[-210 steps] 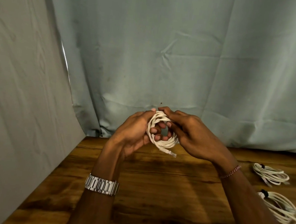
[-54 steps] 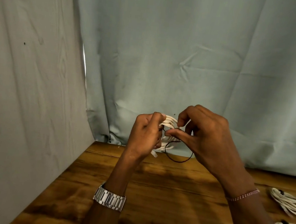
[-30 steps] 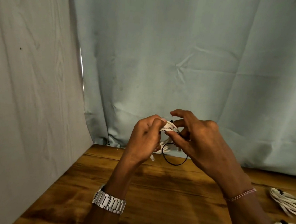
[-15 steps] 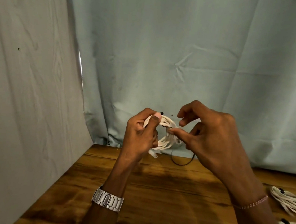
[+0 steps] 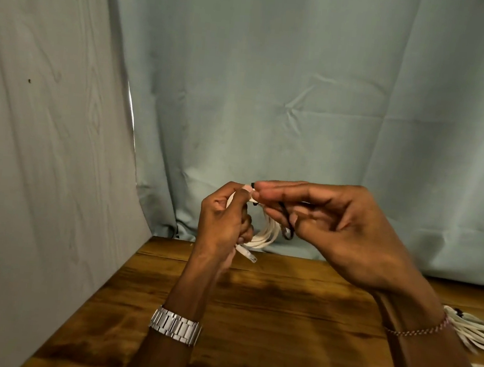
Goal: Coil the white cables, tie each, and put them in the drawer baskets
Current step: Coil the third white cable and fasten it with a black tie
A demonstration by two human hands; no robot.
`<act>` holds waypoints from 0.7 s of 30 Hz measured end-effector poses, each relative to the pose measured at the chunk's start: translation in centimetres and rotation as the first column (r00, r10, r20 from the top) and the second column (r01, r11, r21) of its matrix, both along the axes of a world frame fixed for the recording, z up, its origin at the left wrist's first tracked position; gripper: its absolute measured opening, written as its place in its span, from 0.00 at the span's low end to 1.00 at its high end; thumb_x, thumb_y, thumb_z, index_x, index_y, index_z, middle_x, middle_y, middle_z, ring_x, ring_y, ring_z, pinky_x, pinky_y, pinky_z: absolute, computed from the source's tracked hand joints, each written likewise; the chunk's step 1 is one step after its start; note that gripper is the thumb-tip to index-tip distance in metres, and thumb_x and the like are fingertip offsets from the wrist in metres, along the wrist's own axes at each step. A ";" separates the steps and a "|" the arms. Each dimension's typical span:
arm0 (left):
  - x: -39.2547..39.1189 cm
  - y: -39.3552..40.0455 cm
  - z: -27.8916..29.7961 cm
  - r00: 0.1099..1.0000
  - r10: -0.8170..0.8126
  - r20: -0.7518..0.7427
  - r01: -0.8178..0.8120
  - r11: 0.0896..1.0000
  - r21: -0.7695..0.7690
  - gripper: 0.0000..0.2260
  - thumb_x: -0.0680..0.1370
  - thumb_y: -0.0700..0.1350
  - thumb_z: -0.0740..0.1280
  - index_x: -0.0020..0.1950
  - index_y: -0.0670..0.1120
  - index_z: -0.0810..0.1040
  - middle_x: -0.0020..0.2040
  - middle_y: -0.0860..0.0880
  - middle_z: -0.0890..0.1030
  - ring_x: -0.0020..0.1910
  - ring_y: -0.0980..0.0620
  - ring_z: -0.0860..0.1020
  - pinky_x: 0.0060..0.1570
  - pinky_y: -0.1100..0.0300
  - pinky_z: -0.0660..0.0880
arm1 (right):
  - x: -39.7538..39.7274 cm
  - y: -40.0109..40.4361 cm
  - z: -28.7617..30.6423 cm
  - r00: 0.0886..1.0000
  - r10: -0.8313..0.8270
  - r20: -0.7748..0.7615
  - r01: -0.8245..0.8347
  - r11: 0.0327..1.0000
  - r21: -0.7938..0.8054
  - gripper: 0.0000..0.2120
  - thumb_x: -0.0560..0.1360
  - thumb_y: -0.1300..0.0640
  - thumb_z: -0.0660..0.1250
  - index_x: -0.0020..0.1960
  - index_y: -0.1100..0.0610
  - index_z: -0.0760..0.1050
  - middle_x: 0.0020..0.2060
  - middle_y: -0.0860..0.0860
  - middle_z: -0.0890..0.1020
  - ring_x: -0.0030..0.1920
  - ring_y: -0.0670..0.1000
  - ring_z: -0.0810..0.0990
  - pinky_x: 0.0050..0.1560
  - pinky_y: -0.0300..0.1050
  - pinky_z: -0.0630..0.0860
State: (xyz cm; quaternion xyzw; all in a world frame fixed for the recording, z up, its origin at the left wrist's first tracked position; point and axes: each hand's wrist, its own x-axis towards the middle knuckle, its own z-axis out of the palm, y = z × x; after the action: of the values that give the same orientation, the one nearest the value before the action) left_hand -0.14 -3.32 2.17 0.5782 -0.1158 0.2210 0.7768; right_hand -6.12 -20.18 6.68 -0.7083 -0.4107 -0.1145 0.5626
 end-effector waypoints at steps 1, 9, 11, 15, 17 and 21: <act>0.0 0.0 0.0 1.000 0.000 -0.011 0.000 1.000 -0.002 0.11 0.83 0.41 0.62 0.42 0.45 0.79 0.27 0.46 0.60 0.23 0.52 0.57 0.24 0.61 0.58 | 0.0 0.0 0.0 1.000 0.003 0.007 -0.003 1.000 -0.006 0.20 0.76 0.79 0.62 0.61 0.63 0.81 0.60 0.49 0.84 0.62 0.47 0.82 0.62 0.40 0.78; 0.0 0.4 0.0 0.999 0.026 -0.024 -0.025 0.998 0.052 0.09 0.83 0.40 0.62 0.46 0.43 0.80 0.25 0.50 0.66 0.22 0.54 0.62 0.25 0.63 0.60 | 0.8 1.7 -0.9 0.922 -0.295 0.249 0.282 0.955 0.088 0.10 0.74 0.62 0.73 0.55 0.58 0.85 0.49 0.47 0.88 0.49 0.42 0.86 0.51 0.40 0.83; 0.0 0.5 0.0 0.999 0.045 -0.030 -0.043 0.997 0.071 0.08 0.83 0.41 0.63 0.48 0.44 0.81 0.26 0.48 0.66 0.24 0.53 0.63 0.25 0.63 0.61 | 0.8 1.9 -1.0 0.909 -0.313 0.276 0.290 0.949 0.122 0.10 0.75 0.60 0.72 0.55 0.58 0.85 0.47 0.47 0.88 0.47 0.42 0.86 0.49 0.39 0.83; 0.2 0.4 0.0 0.997 0.062 -0.046 -0.059 0.996 0.067 0.07 0.82 0.43 0.65 0.48 0.42 0.80 0.26 0.47 0.64 0.24 0.53 0.61 0.24 0.61 0.61 | 0.7 2.2 -1.0 0.896 -0.328 0.299 0.286 0.942 0.176 0.09 0.78 0.62 0.71 0.57 0.59 0.84 0.48 0.49 0.87 0.48 0.44 0.87 0.48 0.43 0.84; 0.3 0.4 -0.1 0.996 0.071 -0.055 -0.068 0.996 0.065 0.08 0.82 0.42 0.64 0.47 0.42 0.80 0.25 0.49 0.63 0.22 0.53 0.60 0.24 0.61 0.60 | 0.6 2.2 -1.0 0.911 -0.319 0.263 0.265 0.939 0.220 0.09 0.78 0.61 0.70 0.56 0.59 0.84 0.47 0.50 0.87 0.47 0.47 0.87 0.47 0.46 0.85; 0.5 0.6 -0.1 0.995 0.082 -0.057 -0.079 0.996 0.052 0.09 0.82 0.39 0.63 0.44 0.43 0.79 0.24 0.48 0.62 0.22 0.53 0.58 0.24 0.62 0.59 | -0.2 2.1 -0.5 0.932 -0.278 0.232 0.212 0.938 0.274 0.09 0.77 0.61 0.70 0.56 0.60 0.84 0.47 0.52 0.87 0.44 0.50 0.88 0.45 0.48 0.85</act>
State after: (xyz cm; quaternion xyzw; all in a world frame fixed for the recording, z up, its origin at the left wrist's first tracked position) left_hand 0.36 -2.71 2.04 0.6077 -0.0748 0.2321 0.7558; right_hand -6.37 -18.03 6.14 -0.6575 -0.3731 -0.3285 0.5662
